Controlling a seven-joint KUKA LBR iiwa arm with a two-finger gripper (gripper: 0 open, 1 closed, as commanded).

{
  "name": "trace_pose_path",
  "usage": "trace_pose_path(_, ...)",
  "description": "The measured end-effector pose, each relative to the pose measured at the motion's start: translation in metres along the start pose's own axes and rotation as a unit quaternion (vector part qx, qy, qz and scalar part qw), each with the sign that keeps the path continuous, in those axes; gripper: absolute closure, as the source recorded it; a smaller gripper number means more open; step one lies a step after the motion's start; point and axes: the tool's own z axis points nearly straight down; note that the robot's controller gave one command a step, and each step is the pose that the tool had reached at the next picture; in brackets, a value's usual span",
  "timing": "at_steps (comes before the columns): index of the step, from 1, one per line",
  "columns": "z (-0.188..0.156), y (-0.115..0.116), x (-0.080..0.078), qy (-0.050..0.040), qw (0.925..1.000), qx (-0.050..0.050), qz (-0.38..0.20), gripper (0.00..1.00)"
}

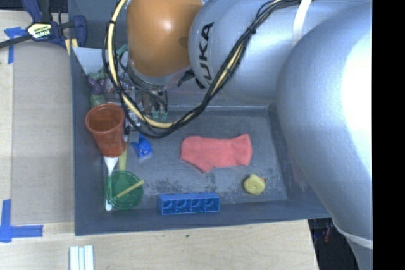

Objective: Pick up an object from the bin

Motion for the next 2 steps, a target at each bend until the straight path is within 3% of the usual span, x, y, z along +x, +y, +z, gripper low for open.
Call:
trace_pose_path(1, 0.079, -0.046, 0.01, -0.0033, 1.0, -0.001, 0.008, 0.0)
trace_pose_path(2, 0.102, -0.055, 0.023, -0.0052, 0.9998, -0.002, 0.018, 0.0)
